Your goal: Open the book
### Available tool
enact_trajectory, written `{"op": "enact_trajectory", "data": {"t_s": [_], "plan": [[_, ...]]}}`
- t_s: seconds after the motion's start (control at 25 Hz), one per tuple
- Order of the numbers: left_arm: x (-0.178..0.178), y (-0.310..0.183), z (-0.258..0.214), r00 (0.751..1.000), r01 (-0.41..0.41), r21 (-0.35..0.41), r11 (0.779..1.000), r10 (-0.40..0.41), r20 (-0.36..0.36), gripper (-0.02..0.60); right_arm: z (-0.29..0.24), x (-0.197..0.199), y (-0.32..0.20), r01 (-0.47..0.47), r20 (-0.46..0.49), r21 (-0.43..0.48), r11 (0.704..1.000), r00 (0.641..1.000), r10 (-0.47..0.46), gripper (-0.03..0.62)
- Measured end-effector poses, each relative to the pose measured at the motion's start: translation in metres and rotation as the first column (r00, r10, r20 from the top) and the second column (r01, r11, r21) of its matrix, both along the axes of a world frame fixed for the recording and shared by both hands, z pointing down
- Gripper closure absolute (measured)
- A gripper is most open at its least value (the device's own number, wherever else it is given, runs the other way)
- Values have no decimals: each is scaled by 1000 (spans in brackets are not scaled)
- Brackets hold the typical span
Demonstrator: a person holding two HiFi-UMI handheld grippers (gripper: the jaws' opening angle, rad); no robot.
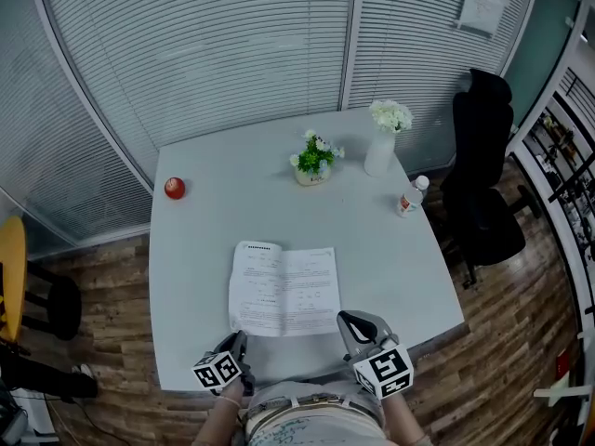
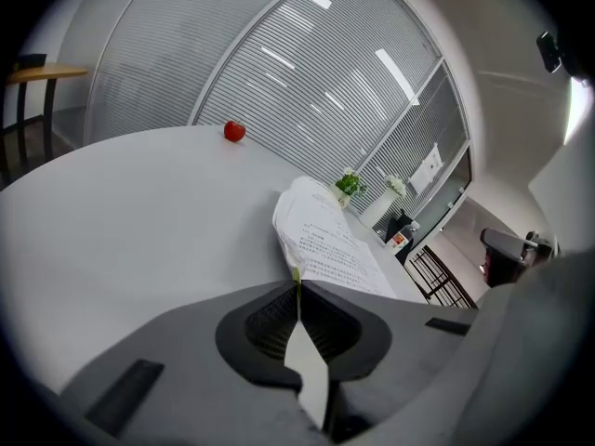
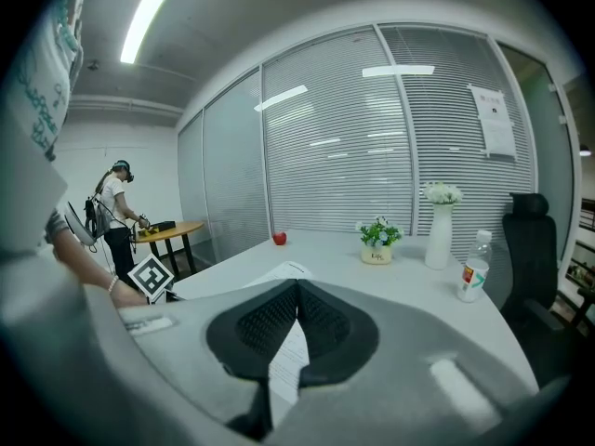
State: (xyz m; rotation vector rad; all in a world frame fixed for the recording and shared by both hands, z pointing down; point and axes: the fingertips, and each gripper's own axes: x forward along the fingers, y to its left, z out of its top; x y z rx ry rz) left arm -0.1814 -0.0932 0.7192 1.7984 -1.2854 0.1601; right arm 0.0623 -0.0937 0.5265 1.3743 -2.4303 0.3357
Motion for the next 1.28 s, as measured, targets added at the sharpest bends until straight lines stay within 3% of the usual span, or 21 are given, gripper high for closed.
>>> {"op": "enact_trajectory", "data": {"t_s": [0.6, 0.76, 1.28], "plan": [[-15, 4, 17, 998, 61, -72, 996, -63, -22, 574, 2, -5, 1, 2, -8, -8, 1000, 1000, -2, 591], [-12, 3, 17, 995, 71, -91, 993, -77, -57, 574, 2, -3, 2, 0, -7, -11, 1000, 1000, 0, 591], [-13, 1, 24, 996, 80, -151, 985, -85, -27, 574, 5, -4, 1, 5, -10, -17, 1000, 1000, -6, 591]]}}
